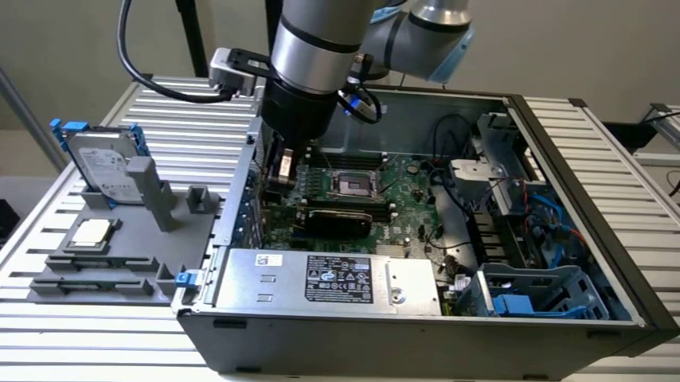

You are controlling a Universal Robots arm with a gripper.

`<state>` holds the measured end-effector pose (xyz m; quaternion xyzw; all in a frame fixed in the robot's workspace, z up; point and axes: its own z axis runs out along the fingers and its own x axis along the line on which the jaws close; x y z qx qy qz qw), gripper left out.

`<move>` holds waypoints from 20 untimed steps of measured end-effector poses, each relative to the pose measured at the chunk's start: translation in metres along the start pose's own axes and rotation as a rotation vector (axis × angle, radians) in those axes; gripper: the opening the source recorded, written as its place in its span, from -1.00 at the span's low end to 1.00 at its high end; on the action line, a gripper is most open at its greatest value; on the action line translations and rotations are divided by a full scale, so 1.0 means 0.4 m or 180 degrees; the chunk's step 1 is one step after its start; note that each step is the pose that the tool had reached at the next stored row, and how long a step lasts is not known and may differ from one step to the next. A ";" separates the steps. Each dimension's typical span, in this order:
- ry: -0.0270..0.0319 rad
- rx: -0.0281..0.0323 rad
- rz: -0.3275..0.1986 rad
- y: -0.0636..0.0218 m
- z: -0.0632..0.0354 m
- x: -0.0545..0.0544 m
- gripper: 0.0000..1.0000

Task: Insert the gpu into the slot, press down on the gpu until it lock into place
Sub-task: 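Press down on the gpu until it lock into place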

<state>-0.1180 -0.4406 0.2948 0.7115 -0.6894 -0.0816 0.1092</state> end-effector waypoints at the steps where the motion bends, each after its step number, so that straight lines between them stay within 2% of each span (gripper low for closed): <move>1: -0.0004 0.0000 0.0012 0.001 0.001 0.000 -0.79; 9: -0.0027 -0.0008 0.0094 0.005 0.005 -0.004 -0.79; 14: -0.0040 -0.0029 0.0139 0.006 0.005 -0.007 -0.79; 20: -0.0041 -0.0042 0.0160 0.006 0.004 -0.013 -0.79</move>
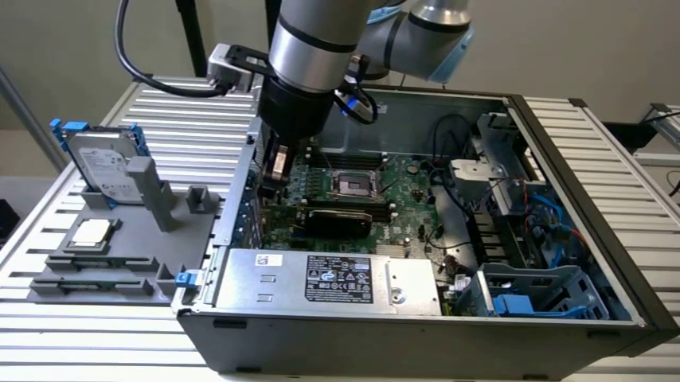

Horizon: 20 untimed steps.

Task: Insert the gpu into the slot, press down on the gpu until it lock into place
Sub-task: 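Press down on the gpu until it lock into place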

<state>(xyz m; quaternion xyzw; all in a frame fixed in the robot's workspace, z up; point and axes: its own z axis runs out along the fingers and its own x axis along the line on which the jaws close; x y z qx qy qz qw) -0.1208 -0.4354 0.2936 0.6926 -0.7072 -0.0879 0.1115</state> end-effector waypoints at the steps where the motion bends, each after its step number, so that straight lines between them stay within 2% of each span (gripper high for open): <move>1: 0.0000 -0.0002 0.0002 0.000 0.000 -0.001 -0.79; 6: 0.0001 -0.0015 0.0016 0.000 0.000 -0.006 -0.79; 11: 0.0004 -0.0061 0.0027 0.002 -0.005 -0.007 -0.79; 13: 0.0006 -0.0070 0.0031 0.002 -0.006 -0.007 -0.79; 20: -0.0001 -0.0074 0.0069 -0.001 0.004 -0.008 -0.79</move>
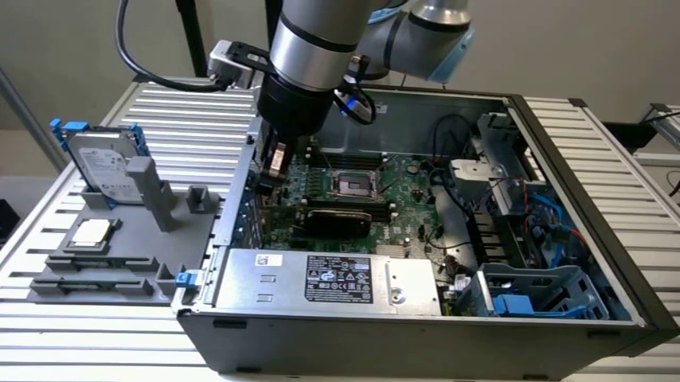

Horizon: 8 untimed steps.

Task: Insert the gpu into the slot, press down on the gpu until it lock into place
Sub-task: 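Press down on the gpu until it lock into place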

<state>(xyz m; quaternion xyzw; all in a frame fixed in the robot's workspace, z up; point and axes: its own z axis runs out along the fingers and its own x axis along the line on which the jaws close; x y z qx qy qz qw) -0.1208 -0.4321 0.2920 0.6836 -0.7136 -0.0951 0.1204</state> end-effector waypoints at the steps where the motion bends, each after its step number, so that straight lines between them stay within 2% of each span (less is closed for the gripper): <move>1: -0.0001 0.0000 0.0006 -0.001 0.002 0.000 -0.79; 8: -0.0010 0.0000 0.0021 -0.001 0.003 -0.002 -0.79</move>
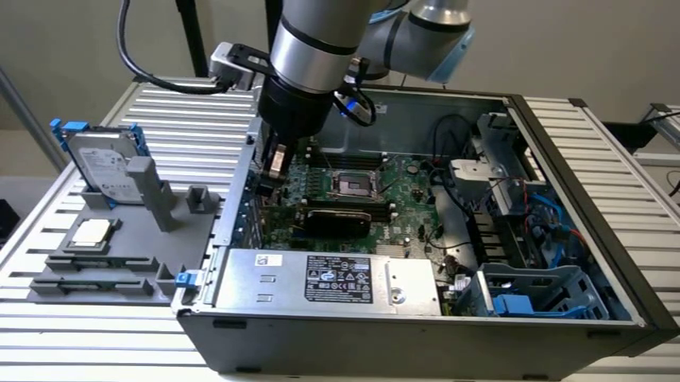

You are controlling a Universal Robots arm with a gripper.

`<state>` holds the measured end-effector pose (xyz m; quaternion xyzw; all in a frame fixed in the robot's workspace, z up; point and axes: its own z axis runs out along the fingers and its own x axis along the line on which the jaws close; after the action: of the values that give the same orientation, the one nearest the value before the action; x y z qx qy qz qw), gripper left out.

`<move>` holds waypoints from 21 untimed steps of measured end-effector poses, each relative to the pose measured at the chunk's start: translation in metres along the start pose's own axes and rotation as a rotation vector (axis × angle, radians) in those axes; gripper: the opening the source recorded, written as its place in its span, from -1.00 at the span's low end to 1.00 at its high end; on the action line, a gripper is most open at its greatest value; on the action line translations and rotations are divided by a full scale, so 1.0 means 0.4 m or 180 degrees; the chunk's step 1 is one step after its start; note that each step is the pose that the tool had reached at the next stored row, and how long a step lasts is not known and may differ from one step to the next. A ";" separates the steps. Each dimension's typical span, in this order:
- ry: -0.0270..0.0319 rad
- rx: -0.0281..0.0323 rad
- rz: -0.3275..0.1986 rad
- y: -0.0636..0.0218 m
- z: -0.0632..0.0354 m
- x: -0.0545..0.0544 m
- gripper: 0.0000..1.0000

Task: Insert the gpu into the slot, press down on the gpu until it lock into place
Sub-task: 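Press down on the gpu until it lock into place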

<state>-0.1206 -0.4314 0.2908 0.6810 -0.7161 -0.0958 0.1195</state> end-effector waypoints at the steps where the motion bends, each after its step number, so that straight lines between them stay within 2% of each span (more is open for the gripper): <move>1: -0.0001 -0.0003 0.0002 0.001 -0.006 0.000 -0.79; 4: 0.0003 0.0003 0.0001 -0.002 -0.029 0.001 -0.79; 5: 0.0001 0.0015 0.0001 -0.004 -0.032 0.001 -0.79; 6: 0.0000 0.0045 0.0002 -0.005 -0.032 0.001 -0.79; 21: -0.0040 0.0908 0.0000 -0.018 -0.037 0.000 -0.79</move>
<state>-0.1093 -0.4314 0.3025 0.6905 -0.7231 0.0026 0.0170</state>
